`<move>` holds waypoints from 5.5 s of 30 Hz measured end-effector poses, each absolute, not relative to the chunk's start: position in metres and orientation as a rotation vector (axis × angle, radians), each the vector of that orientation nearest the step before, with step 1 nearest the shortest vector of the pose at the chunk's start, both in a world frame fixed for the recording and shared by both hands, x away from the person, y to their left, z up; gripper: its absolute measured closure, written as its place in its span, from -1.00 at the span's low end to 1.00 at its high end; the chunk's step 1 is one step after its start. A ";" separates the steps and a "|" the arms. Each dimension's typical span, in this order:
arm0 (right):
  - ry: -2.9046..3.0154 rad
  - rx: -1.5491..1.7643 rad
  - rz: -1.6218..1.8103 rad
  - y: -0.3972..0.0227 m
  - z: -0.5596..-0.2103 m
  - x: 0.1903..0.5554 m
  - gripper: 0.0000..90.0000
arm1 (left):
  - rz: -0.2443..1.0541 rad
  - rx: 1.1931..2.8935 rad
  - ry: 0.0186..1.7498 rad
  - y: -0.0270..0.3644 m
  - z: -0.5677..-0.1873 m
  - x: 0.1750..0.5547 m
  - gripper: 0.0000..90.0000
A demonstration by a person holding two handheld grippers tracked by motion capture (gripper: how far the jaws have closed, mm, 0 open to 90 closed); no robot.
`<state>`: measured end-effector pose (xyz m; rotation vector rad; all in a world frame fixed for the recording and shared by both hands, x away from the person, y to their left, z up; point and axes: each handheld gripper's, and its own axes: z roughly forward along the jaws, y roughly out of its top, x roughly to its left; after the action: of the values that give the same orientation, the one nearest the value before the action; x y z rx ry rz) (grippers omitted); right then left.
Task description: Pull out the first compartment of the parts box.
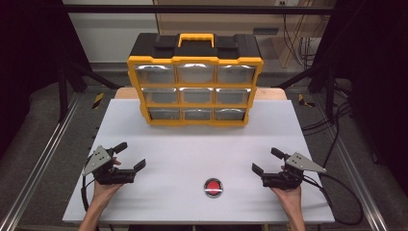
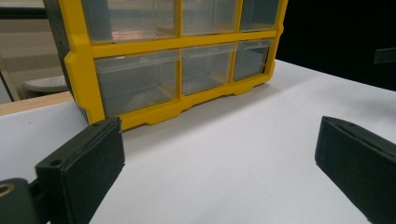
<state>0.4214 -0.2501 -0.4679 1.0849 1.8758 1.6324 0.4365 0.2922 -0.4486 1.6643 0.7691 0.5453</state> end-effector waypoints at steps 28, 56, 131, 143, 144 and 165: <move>1.879 1.079 1.624 -0.251 -0.467 0.422 -0.99 | 0.563 1.669 0.716 0.287 -0.439 0.439 -0.95; 1.878 1.083 1.619 -0.251 -0.467 0.421 -0.99 | 0.655 1.736 0.628 0.280 -0.414 0.450 -0.96; 1.880 1.084 1.622 -0.251 -0.467 0.421 -0.99 | 1.147 2.029 0.069 0.222 -0.334 0.500 -0.93; 1.885 1.078 1.619 -0.251 -0.467 0.422 -0.99 | 1.198 2.035 0.000 0.214 -0.321 0.510 -0.93; 1.886 1.078 1.618 -0.251 -0.467 0.422 -0.99 | 1.199 2.030 -0.001 0.214 -0.319 0.511 -0.93; 1.889 1.079 1.614 -0.251 -0.467 0.422 -0.99 | 1.294 2.094 -0.099 0.202 -0.300 0.535 -0.93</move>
<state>0.4218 -0.2507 -0.4670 1.0793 1.8888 1.6137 0.5349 0.2025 -0.3004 2.0936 -0.0992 1.2937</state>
